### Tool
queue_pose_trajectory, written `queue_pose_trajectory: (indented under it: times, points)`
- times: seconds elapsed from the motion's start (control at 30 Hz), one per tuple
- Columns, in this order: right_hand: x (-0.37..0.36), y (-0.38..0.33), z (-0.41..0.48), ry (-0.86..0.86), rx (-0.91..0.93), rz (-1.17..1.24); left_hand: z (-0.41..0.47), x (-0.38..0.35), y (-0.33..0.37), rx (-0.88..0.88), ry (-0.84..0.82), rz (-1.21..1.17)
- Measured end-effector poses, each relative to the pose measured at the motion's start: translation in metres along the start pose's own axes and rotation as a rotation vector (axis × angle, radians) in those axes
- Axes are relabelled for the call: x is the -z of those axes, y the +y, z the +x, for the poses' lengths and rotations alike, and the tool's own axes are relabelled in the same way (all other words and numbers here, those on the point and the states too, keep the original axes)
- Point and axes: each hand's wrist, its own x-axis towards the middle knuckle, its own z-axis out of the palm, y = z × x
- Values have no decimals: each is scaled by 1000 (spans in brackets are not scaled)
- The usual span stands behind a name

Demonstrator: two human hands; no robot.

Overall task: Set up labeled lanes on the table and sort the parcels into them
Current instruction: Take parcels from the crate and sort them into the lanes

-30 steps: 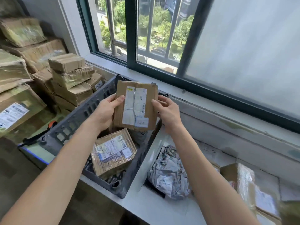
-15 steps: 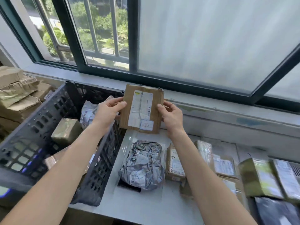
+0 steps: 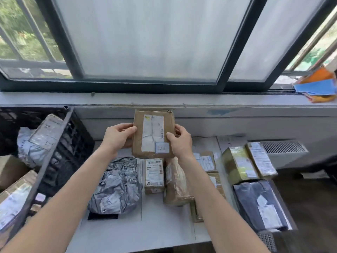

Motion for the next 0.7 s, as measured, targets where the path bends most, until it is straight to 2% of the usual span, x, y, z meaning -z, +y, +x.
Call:
queue_pose_trajectory:
  times: [0.2, 0.4, 0.53, 0.7]
  points:
    - [71, 27, 14, 126, -24, -49, -6, -87, -14, 36, -114, 27]
    - [148, 63, 34, 249, -67, -133, -18, -175, -28, 44, -266, 169]
    - [182, 92, 50, 245, -128, -198, -19, -220, -43, 62, -361, 256]
    - [192, 128, 61, 198, -230, -202, -16, -255, -60, 153, -438, 500]
